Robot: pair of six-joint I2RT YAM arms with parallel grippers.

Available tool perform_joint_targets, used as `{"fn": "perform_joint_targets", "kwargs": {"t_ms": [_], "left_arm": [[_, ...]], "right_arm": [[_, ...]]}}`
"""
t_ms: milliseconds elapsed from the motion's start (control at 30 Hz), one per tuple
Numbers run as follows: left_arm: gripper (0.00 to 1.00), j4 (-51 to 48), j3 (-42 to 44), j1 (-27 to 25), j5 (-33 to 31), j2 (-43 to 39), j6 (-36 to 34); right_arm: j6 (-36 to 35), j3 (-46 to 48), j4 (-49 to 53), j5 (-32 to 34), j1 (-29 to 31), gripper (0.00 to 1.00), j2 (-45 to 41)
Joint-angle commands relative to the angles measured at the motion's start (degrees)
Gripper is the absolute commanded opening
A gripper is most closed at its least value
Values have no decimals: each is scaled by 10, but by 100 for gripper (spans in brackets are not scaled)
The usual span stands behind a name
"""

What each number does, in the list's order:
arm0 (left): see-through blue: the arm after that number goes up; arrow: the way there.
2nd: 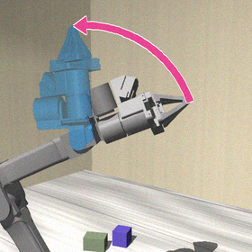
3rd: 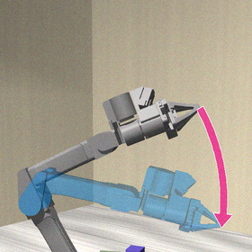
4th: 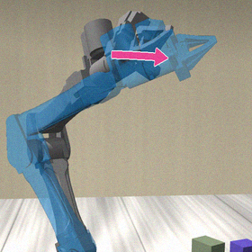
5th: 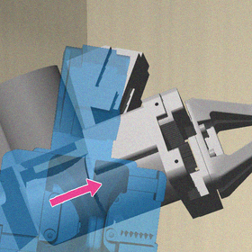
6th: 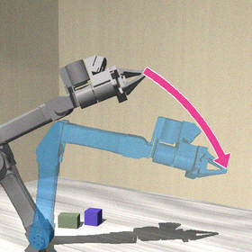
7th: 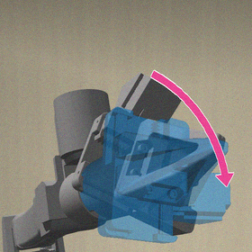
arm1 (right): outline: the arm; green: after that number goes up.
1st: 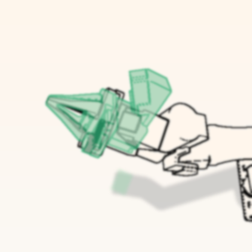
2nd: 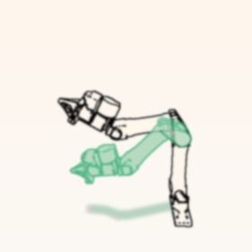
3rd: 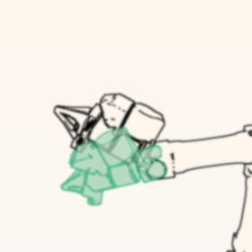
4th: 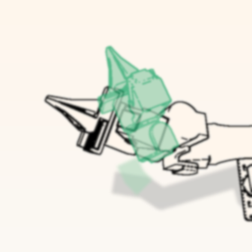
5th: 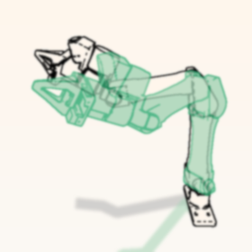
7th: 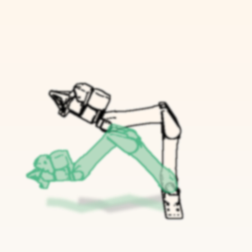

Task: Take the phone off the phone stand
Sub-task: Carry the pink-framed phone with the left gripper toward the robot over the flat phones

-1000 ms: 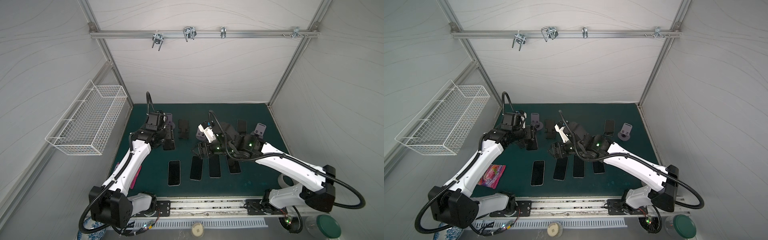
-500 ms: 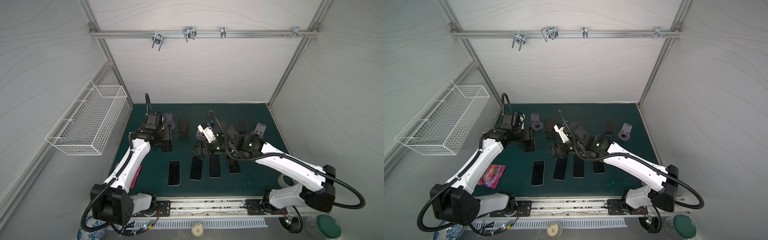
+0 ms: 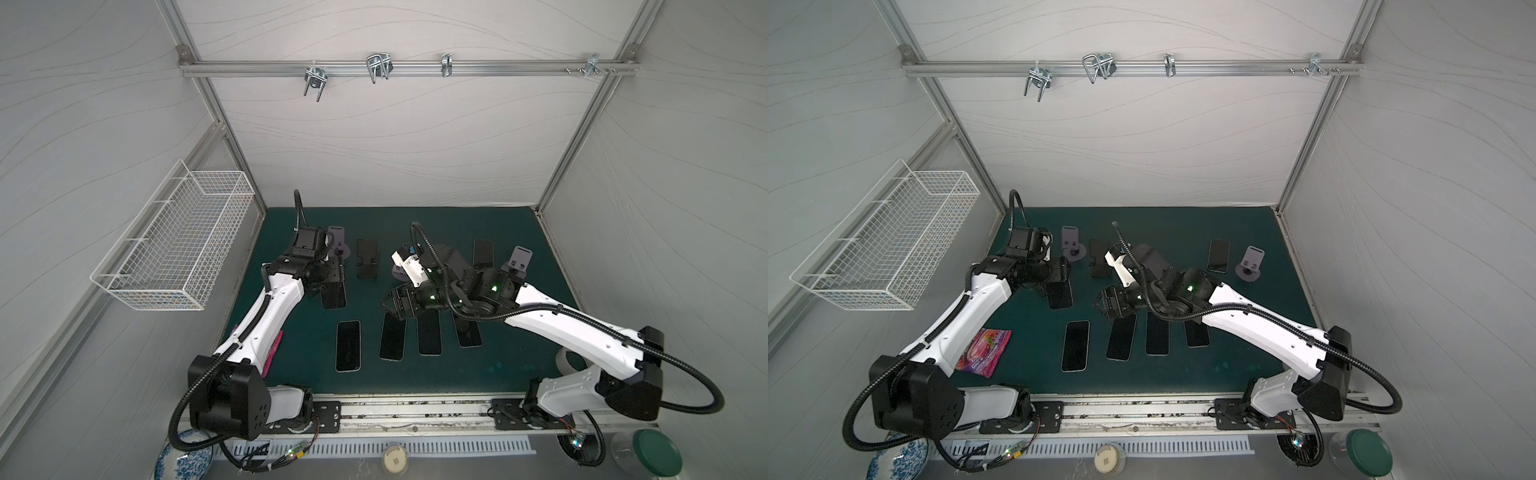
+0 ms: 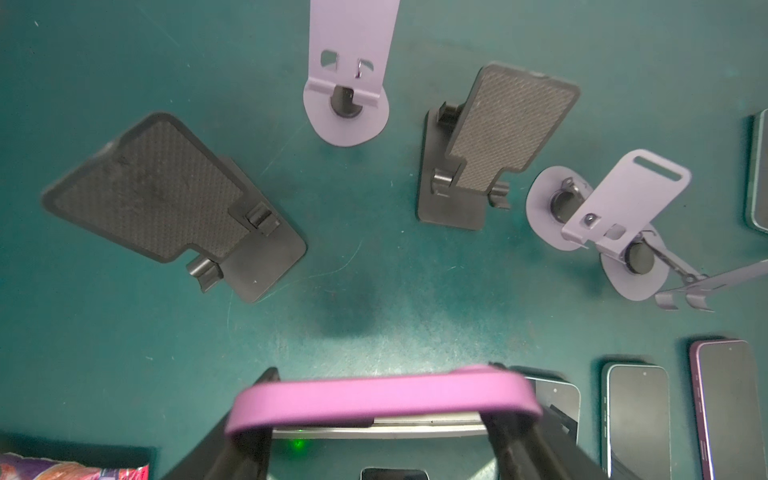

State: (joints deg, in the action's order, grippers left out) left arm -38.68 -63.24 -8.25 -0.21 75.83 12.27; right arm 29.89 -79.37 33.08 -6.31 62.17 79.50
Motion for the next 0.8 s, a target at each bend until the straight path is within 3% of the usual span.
{"fn": "perform_joint_targets", "kwargs": {"t_ms": [0,433,767], "left_arm": [[59,29,-9,3,7,13,6],[59,31,-18,3,-9,41,14],[58,27,-24,3,-11,56,33]], "right_arm": [[-13,3,2,-6,-3,79,0],[-28,36,7,-21,-22,79,-34],[-55,11,30,-77,-65,79,-15]]}}
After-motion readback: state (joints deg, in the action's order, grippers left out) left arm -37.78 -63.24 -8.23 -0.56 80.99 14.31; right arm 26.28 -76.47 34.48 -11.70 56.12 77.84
